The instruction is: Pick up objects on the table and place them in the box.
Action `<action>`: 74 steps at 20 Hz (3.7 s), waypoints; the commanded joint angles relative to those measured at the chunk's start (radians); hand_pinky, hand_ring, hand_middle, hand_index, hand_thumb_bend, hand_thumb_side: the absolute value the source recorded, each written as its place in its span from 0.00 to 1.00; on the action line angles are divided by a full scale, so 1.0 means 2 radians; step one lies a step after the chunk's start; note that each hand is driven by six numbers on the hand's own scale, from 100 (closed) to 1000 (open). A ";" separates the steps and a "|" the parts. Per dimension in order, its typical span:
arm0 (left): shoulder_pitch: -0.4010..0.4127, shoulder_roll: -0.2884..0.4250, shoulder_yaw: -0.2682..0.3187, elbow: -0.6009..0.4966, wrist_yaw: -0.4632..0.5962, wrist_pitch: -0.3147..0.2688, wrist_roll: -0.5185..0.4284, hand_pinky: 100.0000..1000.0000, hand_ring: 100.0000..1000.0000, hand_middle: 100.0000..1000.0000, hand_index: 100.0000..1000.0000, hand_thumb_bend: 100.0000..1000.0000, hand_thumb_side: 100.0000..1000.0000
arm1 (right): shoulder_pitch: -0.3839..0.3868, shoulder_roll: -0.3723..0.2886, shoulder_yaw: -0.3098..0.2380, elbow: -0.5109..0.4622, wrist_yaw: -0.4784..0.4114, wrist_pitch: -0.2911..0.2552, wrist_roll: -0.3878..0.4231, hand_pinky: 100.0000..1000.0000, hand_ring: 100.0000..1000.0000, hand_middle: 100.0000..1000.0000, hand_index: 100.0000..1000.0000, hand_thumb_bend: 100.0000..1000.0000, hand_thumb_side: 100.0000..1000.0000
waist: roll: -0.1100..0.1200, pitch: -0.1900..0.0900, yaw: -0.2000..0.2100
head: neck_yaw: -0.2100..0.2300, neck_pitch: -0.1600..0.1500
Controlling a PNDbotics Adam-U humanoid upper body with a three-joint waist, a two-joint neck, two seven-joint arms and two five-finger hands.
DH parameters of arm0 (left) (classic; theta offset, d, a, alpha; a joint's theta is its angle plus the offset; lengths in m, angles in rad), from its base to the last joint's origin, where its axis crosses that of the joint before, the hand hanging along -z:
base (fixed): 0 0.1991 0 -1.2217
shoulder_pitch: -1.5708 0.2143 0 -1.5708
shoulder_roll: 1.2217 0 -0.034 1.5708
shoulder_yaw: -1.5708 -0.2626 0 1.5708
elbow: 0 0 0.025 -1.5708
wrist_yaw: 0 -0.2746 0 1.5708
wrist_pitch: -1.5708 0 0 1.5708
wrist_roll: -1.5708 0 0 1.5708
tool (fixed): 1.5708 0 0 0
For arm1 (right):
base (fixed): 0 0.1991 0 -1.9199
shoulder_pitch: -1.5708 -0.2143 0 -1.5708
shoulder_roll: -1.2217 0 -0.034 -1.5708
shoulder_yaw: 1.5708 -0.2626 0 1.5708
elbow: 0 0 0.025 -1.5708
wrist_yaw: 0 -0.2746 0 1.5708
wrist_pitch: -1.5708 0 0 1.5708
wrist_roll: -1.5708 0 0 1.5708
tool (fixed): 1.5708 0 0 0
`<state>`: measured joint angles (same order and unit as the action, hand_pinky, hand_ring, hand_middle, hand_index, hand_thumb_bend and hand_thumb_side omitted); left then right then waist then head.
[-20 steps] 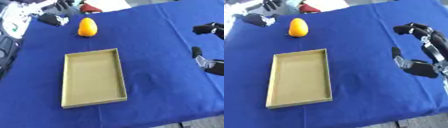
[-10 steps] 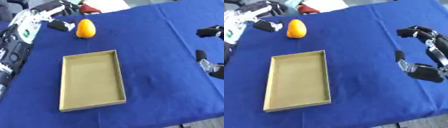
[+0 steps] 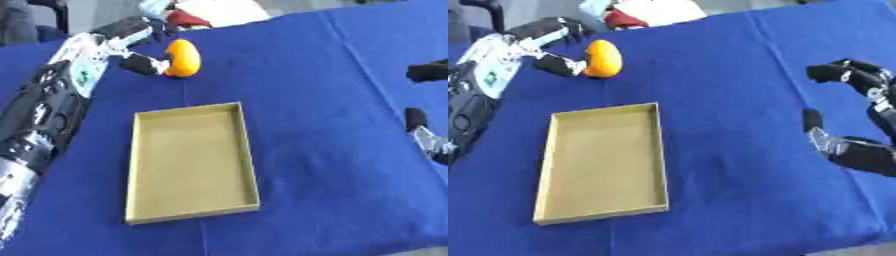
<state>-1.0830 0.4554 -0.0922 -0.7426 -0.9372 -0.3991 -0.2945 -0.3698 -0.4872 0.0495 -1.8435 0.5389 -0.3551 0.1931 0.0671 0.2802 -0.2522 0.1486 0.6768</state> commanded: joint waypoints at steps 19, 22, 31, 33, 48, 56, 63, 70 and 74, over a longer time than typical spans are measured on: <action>0.000 0.004 0.006 -0.026 -0.023 -0.043 0.108 0.39 0.35 0.22 0.41 0.00 0.18 | -0.007 -0.003 -0.004 -0.004 -0.005 -0.002 0.002 0.75 0.72 0.71 0.86 0.00 0.39 | -0.001 -0.010 0.001 | -0.002 -0.002; -0.001 0.012 0.006 -0.046 0.000 -0.048 0.134 0.35 0.30 0.13 0.33 0.00 0.21 | -0.005 -0.004 -0.005 -0.003 -0.005 -0.002 0.002 0.75 0.72 0.71 0.86 0.00 0.38 | -0.001 -0.013 0.003 | -0.003 -0.001; 0.000 0.050 -0.024 -0.104 0.075 -0.076 0.163 0.35 0.30 0.14 0.33 0.00 0.20 | 0.000 -0.008 -0.007 -0.001 -0.004 -0.001 0.001 0.75 0.73 0.71 0.86 0.00 0.37 | -0.004 -0.022 0.013 | -0.011 0.000; 0.000 0.062 -0.039 -0.128 0.092 -0.086 0.153 0.36 0.30 0.14 0.33 0.00 0.16 | 0.002 -0.009 -0.009 -0.001 -0.004 0.000 0.000 0.75 0.73 0.71 0.86 0.00 0.37 | -0.005 -0.025 0.018 | -0.015 0.001; 0.043 0.131 -0.169 -0.331 0.172 -0.169 0.091 0.42 0.32 0.19 0.35 0.00 0.09 | 0.009 -0.014 -0.006 0.001 -0.004 -0.002 0.003 0.75 0.73 0.71 0.86 0.00 0.35 | -0.008 -0.038 0.052 | -0.036 0.009; 0.070 0.120 -0.212 -0.375 0.165 -0.149 0.019 0.45 0.36 0.24 0.41 0.00 0.13 | 0.008 -0.010 0.005 0.000 -0.010 -0.006 0.014 0.75 0.72 0.70 0.86 0.00 0.36 | -0.011 -0.038 0.052 | -0.038 0.010; 0.084 0.108 -0.222 -0.357 0.165 -0.164 -0.050 0.49 0.41 0.31 0.46 0.00 0.15 | 0.007 -0.007 0.016 0.002 -0.020 -0.012 0.031 0.72 0.70 0.68 0.85 0.00 0.38 | -0.012 -0.038 0.049 | -0.039 0.011; 0.096 0.098 -0.224 -0.341 0.167 -0.171 -0.107 0.53 0.47 0.40 0.54 0.00 0.17 | 0.010 -0.004 0.024 0.008 -0.029 -0.012 0.054 0.65 0.69 0.66 0.85 0.00 0.43 | -0.012 -0.035 0.047 | -0.040 0.011; 0.100 0.095 -0.226 -0.331 0.155 -0.170 -0.133 0.60 0.55 0.54 0.68 0.05 0.23 | 0.011 -0.001 0.026 0.011 -0.034 -0.011 0.064 0.62 0.68 0.66 0.85 0.00 0.45 | -0.011 -0.035 0.045 | -0.041 0.009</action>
<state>-0.8695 0.6334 -0.5512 -1.4024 -0.6195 -0.6501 -0.4568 -0.3414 -0.4794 0.1054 -1.8146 0.4810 -0.3765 0.3143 0.0475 0.2269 -0.1610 0.0680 0.6940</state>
